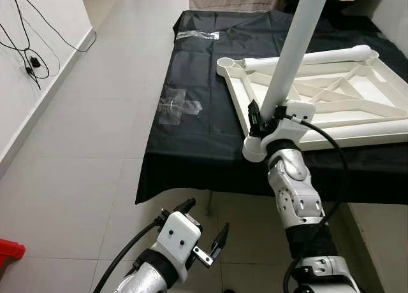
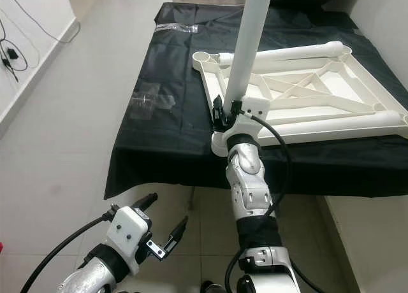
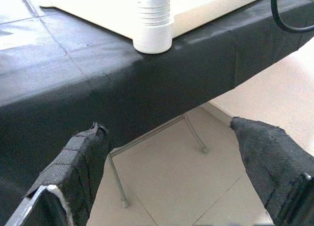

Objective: Building children table

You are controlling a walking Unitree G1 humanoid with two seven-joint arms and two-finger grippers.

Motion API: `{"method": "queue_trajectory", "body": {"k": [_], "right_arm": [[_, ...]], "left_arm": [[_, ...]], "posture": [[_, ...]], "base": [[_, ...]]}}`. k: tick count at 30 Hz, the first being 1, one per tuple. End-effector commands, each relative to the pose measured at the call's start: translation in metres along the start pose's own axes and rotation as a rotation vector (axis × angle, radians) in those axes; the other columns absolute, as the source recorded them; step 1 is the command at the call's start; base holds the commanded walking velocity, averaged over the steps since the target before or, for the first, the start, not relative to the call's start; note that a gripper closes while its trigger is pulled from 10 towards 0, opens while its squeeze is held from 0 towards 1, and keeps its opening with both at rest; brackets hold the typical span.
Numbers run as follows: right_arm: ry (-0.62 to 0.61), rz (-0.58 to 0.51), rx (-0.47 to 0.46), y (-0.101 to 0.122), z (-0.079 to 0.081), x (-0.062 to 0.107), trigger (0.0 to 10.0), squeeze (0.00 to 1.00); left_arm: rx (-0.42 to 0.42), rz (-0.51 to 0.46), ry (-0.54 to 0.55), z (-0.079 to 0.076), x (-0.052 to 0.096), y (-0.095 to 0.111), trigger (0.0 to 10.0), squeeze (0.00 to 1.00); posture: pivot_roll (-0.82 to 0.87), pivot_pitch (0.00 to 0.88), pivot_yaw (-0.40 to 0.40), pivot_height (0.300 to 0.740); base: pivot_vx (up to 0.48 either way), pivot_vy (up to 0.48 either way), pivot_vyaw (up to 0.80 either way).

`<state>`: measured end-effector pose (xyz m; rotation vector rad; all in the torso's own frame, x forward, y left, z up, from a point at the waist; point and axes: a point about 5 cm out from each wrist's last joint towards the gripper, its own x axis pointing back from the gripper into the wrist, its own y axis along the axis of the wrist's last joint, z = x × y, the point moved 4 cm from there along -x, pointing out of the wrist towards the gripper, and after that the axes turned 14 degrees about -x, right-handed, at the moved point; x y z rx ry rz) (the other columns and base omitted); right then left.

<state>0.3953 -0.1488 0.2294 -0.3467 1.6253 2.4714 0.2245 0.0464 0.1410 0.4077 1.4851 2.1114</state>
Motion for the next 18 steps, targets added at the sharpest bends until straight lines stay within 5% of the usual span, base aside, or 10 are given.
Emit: {"method": "queue_trajectory", "body": {"k": [1, 18], "right_arm": [[0.004, 0.014, -0.025, 0.0001, -0.0018, -0.0006, 10.0, 0.00], [0.106, 0.028, -0.038, 0.0097, -0.0009, -0.0093, 10.0, 0.00]], "left_arm": [[0.002, 0.028, -0.016, -0.0044, 0.0024, -0.0076, 10.0, 0.00], [0.002, 0.030, -0.016, -0.0051, 0.0019, -0.0082, 10.0, 0.00]], "posture": [[0.08, 0.176, -0.025, 0.740], [0.09, 0.188, -0.032, 0.740]], "base": [[0.000, 0.000, 0.00], [0.000, 0.000, 0.00]]}}
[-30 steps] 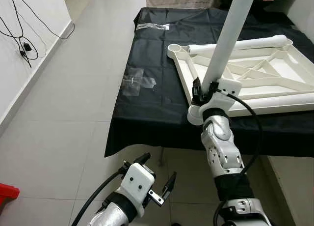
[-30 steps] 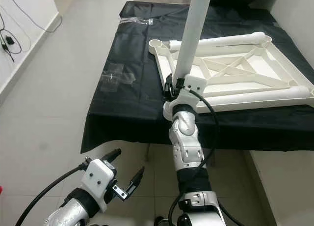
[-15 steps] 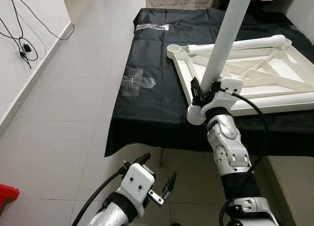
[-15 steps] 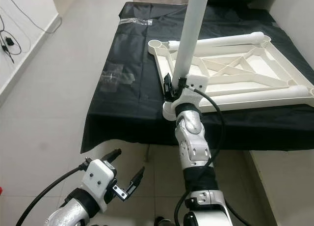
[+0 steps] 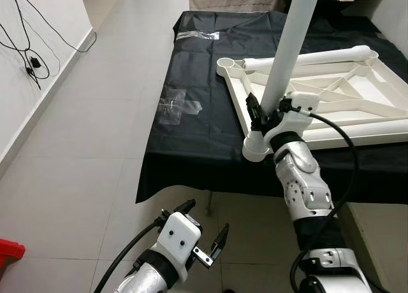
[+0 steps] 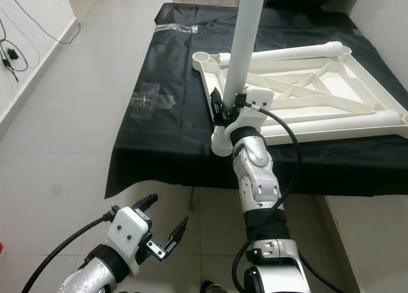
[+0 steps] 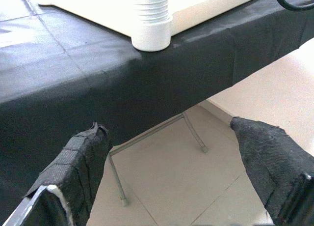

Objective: Building children table

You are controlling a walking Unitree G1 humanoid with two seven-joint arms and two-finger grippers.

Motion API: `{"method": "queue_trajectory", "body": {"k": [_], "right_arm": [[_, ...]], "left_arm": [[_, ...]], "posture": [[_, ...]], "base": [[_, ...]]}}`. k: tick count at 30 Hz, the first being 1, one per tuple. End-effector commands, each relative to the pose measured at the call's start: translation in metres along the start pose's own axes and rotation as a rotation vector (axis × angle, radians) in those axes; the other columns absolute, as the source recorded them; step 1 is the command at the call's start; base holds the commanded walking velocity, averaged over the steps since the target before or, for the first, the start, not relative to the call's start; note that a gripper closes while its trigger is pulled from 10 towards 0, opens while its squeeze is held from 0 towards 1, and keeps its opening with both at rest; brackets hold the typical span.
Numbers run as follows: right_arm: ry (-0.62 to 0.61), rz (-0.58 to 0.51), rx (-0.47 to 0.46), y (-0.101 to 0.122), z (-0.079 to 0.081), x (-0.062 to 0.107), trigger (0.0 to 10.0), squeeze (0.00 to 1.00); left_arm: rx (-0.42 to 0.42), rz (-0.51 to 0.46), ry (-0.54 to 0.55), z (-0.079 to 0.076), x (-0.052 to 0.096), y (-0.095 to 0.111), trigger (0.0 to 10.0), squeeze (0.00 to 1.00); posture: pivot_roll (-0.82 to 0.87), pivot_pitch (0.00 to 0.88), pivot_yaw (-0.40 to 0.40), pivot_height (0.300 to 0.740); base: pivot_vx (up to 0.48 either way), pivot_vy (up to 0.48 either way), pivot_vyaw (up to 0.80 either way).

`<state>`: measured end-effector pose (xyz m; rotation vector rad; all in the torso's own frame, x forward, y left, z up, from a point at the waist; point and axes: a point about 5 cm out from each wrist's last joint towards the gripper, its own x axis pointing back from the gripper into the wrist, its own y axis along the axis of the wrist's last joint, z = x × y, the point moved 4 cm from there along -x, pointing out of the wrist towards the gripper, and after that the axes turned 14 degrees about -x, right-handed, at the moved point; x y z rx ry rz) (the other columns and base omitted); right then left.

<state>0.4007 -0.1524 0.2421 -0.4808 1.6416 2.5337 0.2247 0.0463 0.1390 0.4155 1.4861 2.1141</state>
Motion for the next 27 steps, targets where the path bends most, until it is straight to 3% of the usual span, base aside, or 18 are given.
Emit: {"method": "queue_trajectory", "body": {"k": [1, 6, 7, 8, 9, 21, 27], "right_arm": [[-0.001, 0.005, -0.006, 0.001, -0.003, -0.001, 10.0, 0.00], [0.006, 0.005, -0.001, 0.002, -0.003, -0.003, 10.0, 0.00], [0.008, 0.006, -0.001, 0.002, -0.003, -0.002, 5.9, 0.00], [0.008, 0.006, -0.001, 0.002, -0.003, -0.002, 5.9, 0.00], [0.009, 0.009, -0.002, 0.001, -0.003, -0.002, 0.0, 0.00], [0.010, 0.011, -0.007, -0.001, -0.005, 0.000, 0.0, 0.00], [-0.041, 0.005, -0.002, -0.009, -0.010, 0.010, 0.0, 0.00]], "left_arm": [[0.000, 0.024, -0.013, -0.004, 0.002, -0.006, 10.0, 0.00], [-0.001, 0.025, -0.011, -0.004, 0.002, -0.006, 10.0, 0.00], [-0.001, 0.025, -0.010, -0.003, 0.002, -0.006, 10.0, 0.00], [-0.001, 0.025, -0.010, -0.003, 0.002, -0.006, 10.0, 0.00], [-0.002, 0.025, -0.010, -0.003, 0.002, -0.006, 10.0, 0.00], [-0.003, 0.024, -0.010, -0.003, 0.002, -0.006, 10.0, 0.00], [-0.004, 0.024, -0.010, -0.002, 0.002, -0.006, 10.0, 0.00]], "posture": [[0.09, 0.188, -0.031, 0.740], [0.09, 0.189, -0.031, 0.740], [0.09, 0.189, -0.030, 0.740], [0.09, 0.189, -0.030, 0.740], [0.09, 0.188, -0.030, 0.740], [0.09, 0.190, -0.029, 0.740], [0.09, 0.193, -0.027, 0.740]], "base": [[0.000, 0.000, 0.00], [0.000, 0.000, 0.00], [0.000, 0.000, 0.00], [0.000, 0.000, 0.00], [0.000, 0.000, 0.00], [0.000, 0.000, 0.00], [0.000, 0.000, 0.00]]}}
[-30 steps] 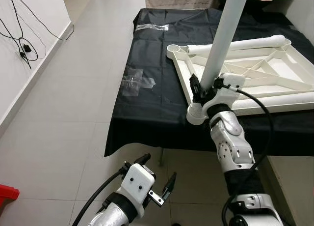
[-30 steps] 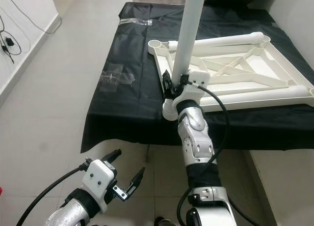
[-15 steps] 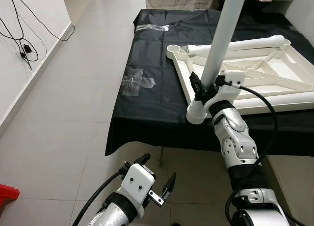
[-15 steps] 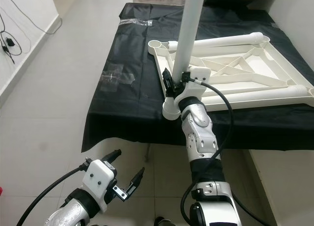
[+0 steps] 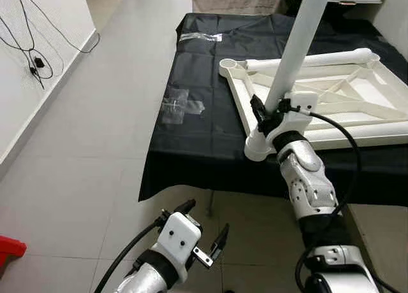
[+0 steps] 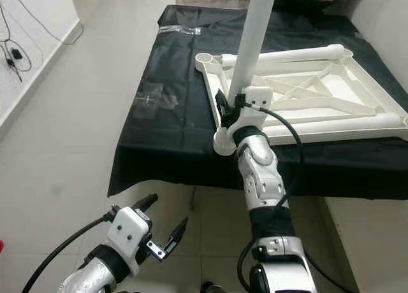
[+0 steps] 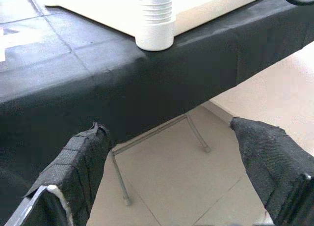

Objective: Building children table

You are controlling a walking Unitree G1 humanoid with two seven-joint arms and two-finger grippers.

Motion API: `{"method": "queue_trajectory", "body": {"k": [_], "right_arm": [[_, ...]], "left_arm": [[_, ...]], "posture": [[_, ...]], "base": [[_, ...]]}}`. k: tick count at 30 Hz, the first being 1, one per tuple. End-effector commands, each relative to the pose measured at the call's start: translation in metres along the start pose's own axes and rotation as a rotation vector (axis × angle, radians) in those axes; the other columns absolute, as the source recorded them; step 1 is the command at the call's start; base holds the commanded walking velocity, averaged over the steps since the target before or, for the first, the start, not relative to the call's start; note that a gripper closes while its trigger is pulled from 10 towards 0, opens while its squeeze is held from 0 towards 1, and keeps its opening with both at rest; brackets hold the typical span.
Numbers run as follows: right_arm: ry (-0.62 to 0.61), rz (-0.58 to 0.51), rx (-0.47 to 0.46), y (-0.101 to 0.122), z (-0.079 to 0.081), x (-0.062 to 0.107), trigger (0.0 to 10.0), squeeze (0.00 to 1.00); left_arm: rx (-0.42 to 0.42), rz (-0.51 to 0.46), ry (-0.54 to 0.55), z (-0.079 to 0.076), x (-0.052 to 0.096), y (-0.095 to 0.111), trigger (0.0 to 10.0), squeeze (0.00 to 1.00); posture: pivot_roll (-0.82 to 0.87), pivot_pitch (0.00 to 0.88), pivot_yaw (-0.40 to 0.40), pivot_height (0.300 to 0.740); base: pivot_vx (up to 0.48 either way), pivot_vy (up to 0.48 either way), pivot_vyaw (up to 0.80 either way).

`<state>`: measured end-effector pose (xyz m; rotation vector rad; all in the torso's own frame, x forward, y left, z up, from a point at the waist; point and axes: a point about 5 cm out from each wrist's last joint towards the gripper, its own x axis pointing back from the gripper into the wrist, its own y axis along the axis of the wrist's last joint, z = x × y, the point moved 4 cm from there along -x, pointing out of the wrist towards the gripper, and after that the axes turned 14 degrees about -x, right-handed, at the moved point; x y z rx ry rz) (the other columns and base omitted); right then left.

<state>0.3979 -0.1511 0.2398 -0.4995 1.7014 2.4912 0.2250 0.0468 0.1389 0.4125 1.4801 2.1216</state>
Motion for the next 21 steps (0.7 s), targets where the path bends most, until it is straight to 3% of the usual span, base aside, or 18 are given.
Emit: {"method": "queue_trajectory", "body": {"k": [1, 4, 5, 7, 8, 11, 13, 14, 15, 21], "right_arm": [[-0.111, 0.011, -0.028, -0.013, -0.014, 0.010, 0.0, 0.00], [-0.147, 0.012, -0.011, -0.015, -0.016, 0.012, 0.0, 0.00], [-0.199, 0.009, 0.015, -0.018, -0.019, 0.014, 0.0, 0.00], [-0.432, 0.002, 0.059, -0.026, -0.031, 0.021, 0.0, 0.00], [-0.432, 0.002, 0.059, -0.026, -0.031, 0.021, 0.0, 0.00], [-0.616, 0.005, 0.029, -0.037, -0.034, 0.028, 0.0, 0.00], [-0.790, 0.006, -0.040, -0.046, -0.033, 0.034, 0.0, 0.00], [-0.790, 0.006, -0.040, -0.046, -0.033, 0.034, 0.0, 0.00], [-0.888, 0.018, -0.146, -0.056, -0.018, 0.032, 0.0, 0.00], [-0.905, 0.024, -0.235, -0.059, 0.007, 0.023, 0.0, 0.00]], "left_arm": [[0.003, 0.021, -0.013, -0.003, 0.002, -0.006, 10.0, 0.00], [0.004, 0.021, -0.012, -0.002, 0.002, -0.006, 10.0, 0.00], [0.004, 0.021, -0.012, -0.002, 0.002, -0.006, 10.0, 0.00], [0.004, 0.022, -0.013, -0.002, 0.002, -0.006, 10.0, 0.00], [0.004, 0.022, -0.013, -0.002, 0.002, -0.006, 10.0, 0.00], [0.004, 0.023, -0.013, -0.002, 0.002, -0.006, 10.0, 0.00], [0.004, 0.024, -0.014, -0.002, 0.003, -0.006, 10.0, 0.00], [0.004, 0.024, -0.014, -0.002, 0.003, -0.006, 10.0, 0.00], [0.006, 0.025, -0.015, -0.003, 0.003, -0.006, 10.0, 0.00], [0.008, 0.026, -0.016, -0.004, 0.003, -0.005, 10.0, 0.00]], "posture": [[0.09, 0.194, -0.027, 0.740], [0.09, 0.194, -0.027, 0.740], [0.09, 0.195, -0.026, 0.740], [0.09, 0.197, -0.025, 0.740], [0.09, 0.197, -0.025, 0.740], [0.09, 0.200, -0.026, 0.740], [0.09, 0.203, -0.024, 0.740], [0.09, 0.203, -0.024, 0.740], [0.10, 0.207, -0.024, 0.740], [0.11, 0.210, -0.025, 0.740]], "base": [[0.000, 0.000, 0.00], [0.000, 0.000, 0.00], [0.000, 0.000, 0.00], [0.000, 0.000, 0.00], [0.000, 0.000, 0.00], [0.000, 0.000, 0.00], [0.000, 0.000, 0.00], [0.000, 0.000, 0.00], [0.000, 0.000, 0.00], [0.000, 0.000, 0.00]]}}
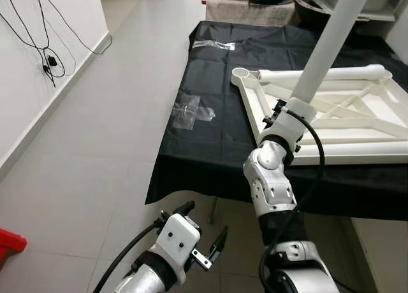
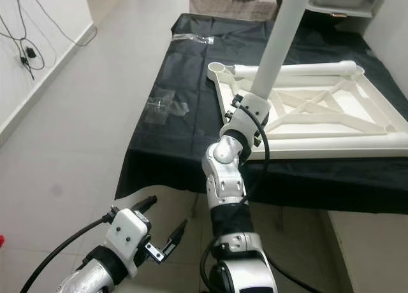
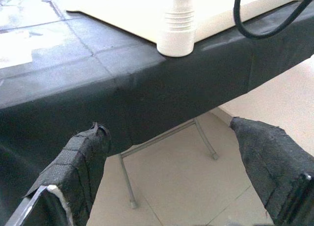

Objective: Building children table

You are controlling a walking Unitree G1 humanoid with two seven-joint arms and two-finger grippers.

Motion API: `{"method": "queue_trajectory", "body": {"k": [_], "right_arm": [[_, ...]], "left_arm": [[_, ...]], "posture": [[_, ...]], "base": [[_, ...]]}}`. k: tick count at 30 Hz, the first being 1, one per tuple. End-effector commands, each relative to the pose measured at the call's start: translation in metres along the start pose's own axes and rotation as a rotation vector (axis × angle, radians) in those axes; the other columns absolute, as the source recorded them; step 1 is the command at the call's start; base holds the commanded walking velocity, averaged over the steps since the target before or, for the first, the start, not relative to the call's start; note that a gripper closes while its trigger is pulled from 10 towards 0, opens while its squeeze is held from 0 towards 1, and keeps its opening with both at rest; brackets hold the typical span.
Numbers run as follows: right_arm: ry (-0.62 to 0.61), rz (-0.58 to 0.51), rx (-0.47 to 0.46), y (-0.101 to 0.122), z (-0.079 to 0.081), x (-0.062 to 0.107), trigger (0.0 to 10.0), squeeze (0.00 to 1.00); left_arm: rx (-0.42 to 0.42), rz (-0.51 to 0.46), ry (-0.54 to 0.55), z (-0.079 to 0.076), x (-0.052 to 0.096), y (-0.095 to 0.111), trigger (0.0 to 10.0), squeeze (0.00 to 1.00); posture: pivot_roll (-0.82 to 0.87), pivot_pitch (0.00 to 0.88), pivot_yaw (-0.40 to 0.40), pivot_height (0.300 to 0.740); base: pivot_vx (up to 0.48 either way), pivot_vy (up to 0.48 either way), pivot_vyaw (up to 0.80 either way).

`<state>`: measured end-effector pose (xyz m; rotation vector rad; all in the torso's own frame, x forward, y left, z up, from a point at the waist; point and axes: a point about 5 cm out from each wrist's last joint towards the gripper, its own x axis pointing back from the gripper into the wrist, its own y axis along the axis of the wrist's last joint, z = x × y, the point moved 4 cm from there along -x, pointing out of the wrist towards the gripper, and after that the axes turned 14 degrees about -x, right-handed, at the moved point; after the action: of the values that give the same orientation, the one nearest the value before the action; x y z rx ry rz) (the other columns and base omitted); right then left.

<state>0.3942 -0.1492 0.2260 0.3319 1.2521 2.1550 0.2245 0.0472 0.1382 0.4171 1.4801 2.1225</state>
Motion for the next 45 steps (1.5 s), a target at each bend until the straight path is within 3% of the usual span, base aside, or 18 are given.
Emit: {"method": "queue_trajectory", "body": {"k": [1, 5, 6, 8, 9, 11, 12, 20, 21, 31, 36, 41, 45], "right_arm": [[-0.128, 0.224, -0.118, -0.044, -0.008, 0.023, 0.0, 0.00], [-0.081, 0.217, -0.120, -0.041, 0.005, 0.027, 0.0, 0.00], [-0.061, 0.217, -0.117, -0.040, 0.007, 0.027, 4.4, 0.00], [-0.061, 0.217, -0.117, -0.040, 0.007, 0.027, 4.4, 0.00], [-0.028, 0.211, -0.105, -0.039, 0.009, 0.026, 10.0, 0.00], [0.004, 0.204, -0.091, -0.038, 0.011, 0.025, 10.0, 0.00], [0.022, 0.199, -0.077, -0.037, 0.011, 0.025, 10.0, 1.00], [0.089, 0.149, -0.048, -0.031, 0.009, 0.021, 10.0, 1.00], [0.115, 0.131, -0.039, -0.027, 0.008, 0.019, 10.0, 0.00], [0.404, 0.057, -0.006, -0.001, 0.010, 0.007, 10.0, 0.00], [0.520, 0.093, -0.017, -0.001, 0.010, 0.003, 10.0, 0.00], [0.700, 0.197, -0.048, -0.004, 0.012, -0.001, 10.0, 0.00], [0.755, 0.221, -0.025, -0.004, 0.010, -0.008, 10.0, 0.00]], "left_arm": [[0.007, 0.023, -0.014, -0.004, 0.002, -0.005, 10.0, 0.00], [0.009, 0.023, -0.015, -0.005, 0.002, -0.005, 10.0, 0.00], [0.010, 0.023, -0.016, -0.005, 0.002, -0.005, 10.0, 0.00], [0.010, 0.023, -0.016, -0.005, 0.002, -0.005, 10.0, 0.00], [0.011, 0.024, -0.016, -0.005, 0.002, -0.006, 10.0, 0.00], [0.012, 0.025, -0.017, -0.005, 0.002, -0.006, 10.0, 0.00], [0.012, 0.026, -0.018, -0.005, 0.002, -0.006, 10.0, 0.00], [0.012, 0.027, -0.021, -0.005, 0.002, -0.007, 10.0, 0.00], [0.012, 0.028, -0.022, -0.005, 0.002, -0.007, 10.0, 0.00], [0.015, 0.030, -0.024, -0.006, 0.002, -0.010, 10.0, 0.00], [0.014, 0.030, -0.027, -0.006, 0.001, -0.010, 10.0, 0.00], [0.015, 0.030, -0.029, -0.007, 0.001, -0.011, 10.0, 0.00], [0.015, 0.030, -0.029, -0.007, 0.001, -0.012, 10.0, 0.00]], "posture": [[0.11, 0.210, -0.025, 0.740], [0.11, 0.212, -0.029, 0.740], [0.10, 0.211, -0.031, 0.740], [0.10, 0.211, -0.031, 0.740], [0.10, 0.209, -0.029, 0.740], [0.10, 0.204, -0.028, 0.740], [0.10, 0.202, -0.027, 0.740], [0.09, 0.191, -0.022, 0.740], [0.09, 0.186, -0.022, 0.740], [0.09, 0.180, -0.026, 0.740], [0.08, 0.174, -0.024, 0.740], [0.08, 0.171, -0.023, 0.740], [0.09, 0.172, -0.026, 0.740]], "base": [[0.000, 0.000, 0.00], [0.000, 0.000, 0.00], [0.000, 0.000, 0.00], [0.000, 0.000, 0.00], [0.000, 0.000, 0.00], [0.000, 0.000, 0.00], [0.000, 0.000, 0.00], [0.000, 0.000, 0.00], [0.000, 0.000, 0.00], [0.000, 0.000, 0.00], [0.000, 0.000, 0.00], [0.000, 0.000, 0.00], [0.000, 0.000, 0.00]]}}
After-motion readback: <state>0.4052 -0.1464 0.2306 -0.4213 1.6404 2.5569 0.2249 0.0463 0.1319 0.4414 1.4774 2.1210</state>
